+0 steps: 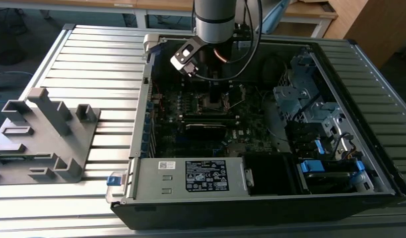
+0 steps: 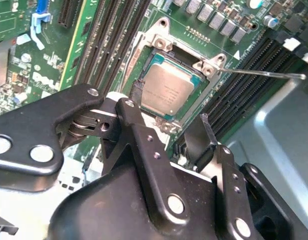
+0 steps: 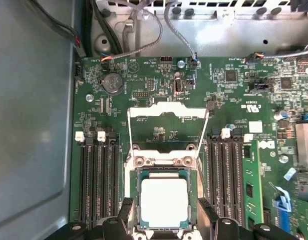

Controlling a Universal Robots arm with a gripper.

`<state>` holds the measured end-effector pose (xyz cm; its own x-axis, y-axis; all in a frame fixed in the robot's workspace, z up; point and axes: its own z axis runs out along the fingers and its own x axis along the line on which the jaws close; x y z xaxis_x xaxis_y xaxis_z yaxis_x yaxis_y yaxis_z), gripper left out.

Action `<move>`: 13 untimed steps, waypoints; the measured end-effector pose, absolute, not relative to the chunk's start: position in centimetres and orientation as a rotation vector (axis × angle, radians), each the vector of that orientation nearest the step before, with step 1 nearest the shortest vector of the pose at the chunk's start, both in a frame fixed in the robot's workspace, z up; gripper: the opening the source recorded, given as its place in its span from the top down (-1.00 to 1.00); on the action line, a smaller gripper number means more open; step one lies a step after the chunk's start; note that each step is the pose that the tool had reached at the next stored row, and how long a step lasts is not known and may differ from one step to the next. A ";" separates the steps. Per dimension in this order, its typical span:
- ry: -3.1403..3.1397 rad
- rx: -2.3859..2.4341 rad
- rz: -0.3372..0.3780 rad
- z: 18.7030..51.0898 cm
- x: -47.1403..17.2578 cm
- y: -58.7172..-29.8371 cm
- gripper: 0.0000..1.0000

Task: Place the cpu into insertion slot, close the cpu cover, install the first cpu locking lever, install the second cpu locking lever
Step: 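Place the cpu into insertion slot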

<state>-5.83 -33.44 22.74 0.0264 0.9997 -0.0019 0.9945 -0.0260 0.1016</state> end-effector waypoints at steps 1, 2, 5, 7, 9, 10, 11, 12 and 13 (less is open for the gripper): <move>2.139 2.196 0.107 22.8 -5.8 -33.4 -0.22; 2.139 2.196 0.107 22.8 -5.8 -33.4 -0.22; 2.139 2.196 0.107 22.8 -5.8 -33.4 -0.22; 2.139 2.196 0.107 22.8 -5.8 -33.4 -0.22; 2.139 2.196 0.107 22.8 -5.8 -33.4 -0.22; 2.139 2.196 0.107 22.8 -5.8 -33.4 -0.22; 2.139 2.196 0.107 22.8 -5.8 -33.4 -0.22; 2.139 2.196 0.107 22.8 -5.8 -33.4 -0.22; 2.140 2.196 0.107 22.8 -5.8 -33.4 -0.22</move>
<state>-5.82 -33.44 22.83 0.0262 0.9997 -0.0015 0.9945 -0.0259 0.1011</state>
